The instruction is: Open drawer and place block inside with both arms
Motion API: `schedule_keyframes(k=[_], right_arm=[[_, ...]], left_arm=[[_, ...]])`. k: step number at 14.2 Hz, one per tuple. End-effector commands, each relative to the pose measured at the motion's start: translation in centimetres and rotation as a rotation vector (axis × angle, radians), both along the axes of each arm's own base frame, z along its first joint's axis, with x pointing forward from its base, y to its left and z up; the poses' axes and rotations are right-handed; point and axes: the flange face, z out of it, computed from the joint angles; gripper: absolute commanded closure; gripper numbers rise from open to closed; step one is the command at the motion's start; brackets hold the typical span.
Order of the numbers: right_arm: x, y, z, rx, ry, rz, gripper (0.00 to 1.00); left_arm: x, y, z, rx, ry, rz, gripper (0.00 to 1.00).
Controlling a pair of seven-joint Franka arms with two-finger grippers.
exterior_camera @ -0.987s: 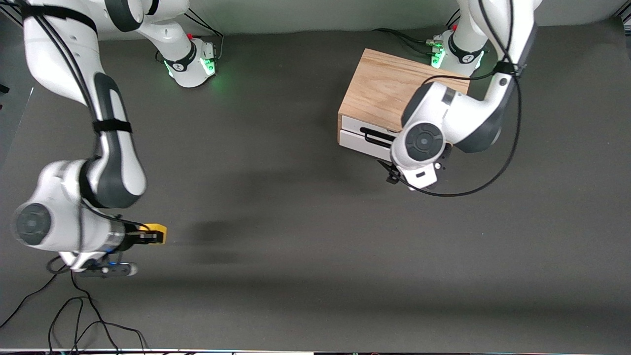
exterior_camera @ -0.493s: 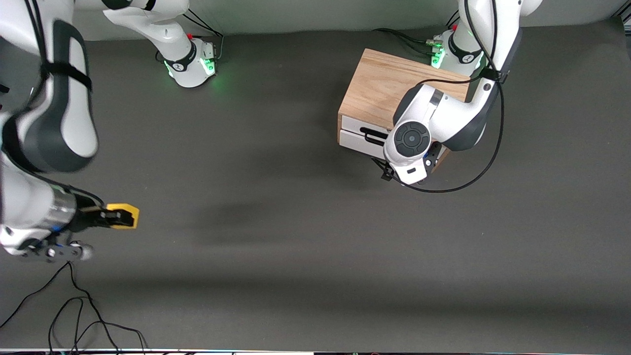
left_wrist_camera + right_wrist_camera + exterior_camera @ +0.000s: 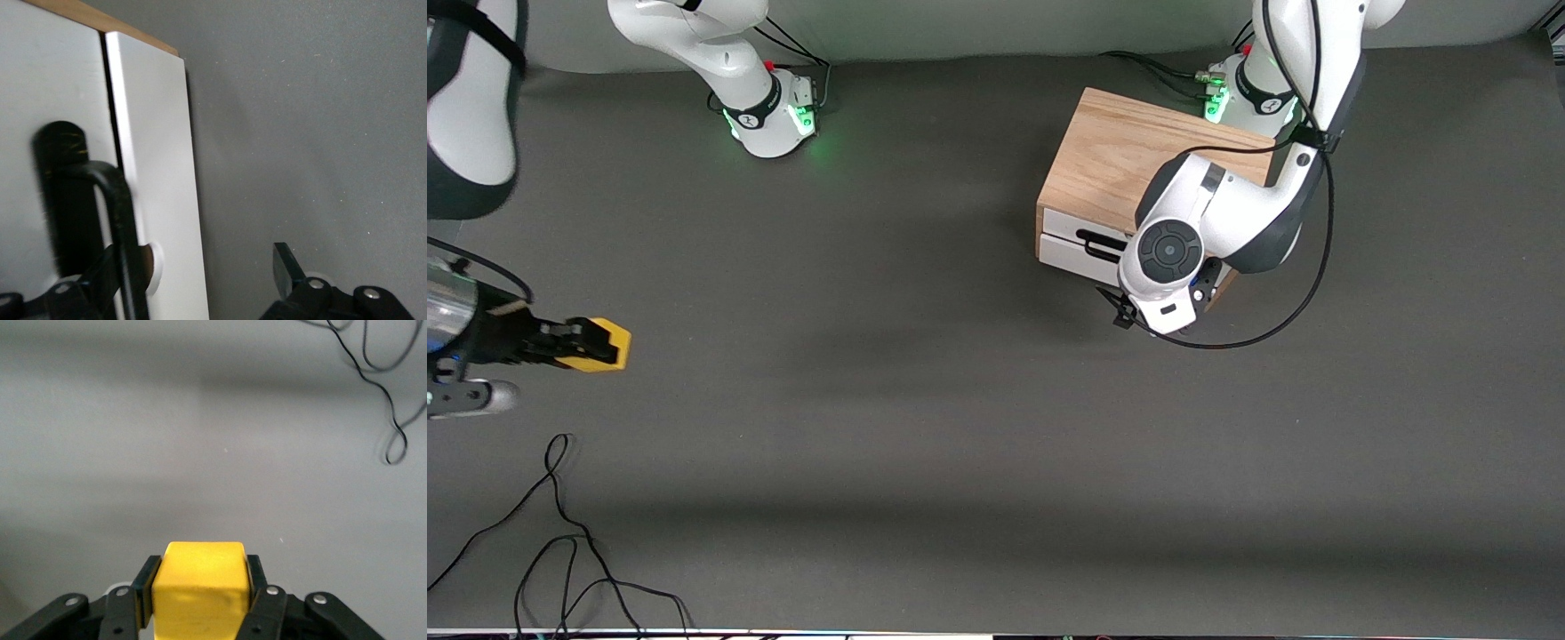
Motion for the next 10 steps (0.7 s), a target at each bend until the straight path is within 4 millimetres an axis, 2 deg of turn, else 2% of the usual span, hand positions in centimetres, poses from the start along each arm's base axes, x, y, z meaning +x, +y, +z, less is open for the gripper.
schedule_keyframes(k=[1, 2, 4, 7, 10], right_arm=[[-2.4, -1.1, 2.5, 0.026, 0.014, 0.042, 1.00], [-2.8, -1.8, 3.1, 0.025, 0.009, 0.044, 1.00], [-3.3, -1.3, 4.2, 0.033, 0.004, 0.037, 1.00], [-4.6, 1.4, 6.8, 0.047, -0.032, 0.024, 1.00], [-5.0, 4.9, 7.2, 0.047, -0.028, -0.013, 1.00]], left_arm=[[0.0, 0.2, -1.2, 0.003, -0.019, 0.020, 0.01], [0.1, 0.2, -1.3, 0.000, -0.025, 0.020, 0.01], [0.5, -0.1, -1.0, -0.018, -0.059, 0.016, 0.01], [1.4, -0.9, 0.1, -0.038, -0.124, -0.004, 0.01], [2.1, -1.2, 0.4, -0.043, -0.185, -0.044, 0.01]])
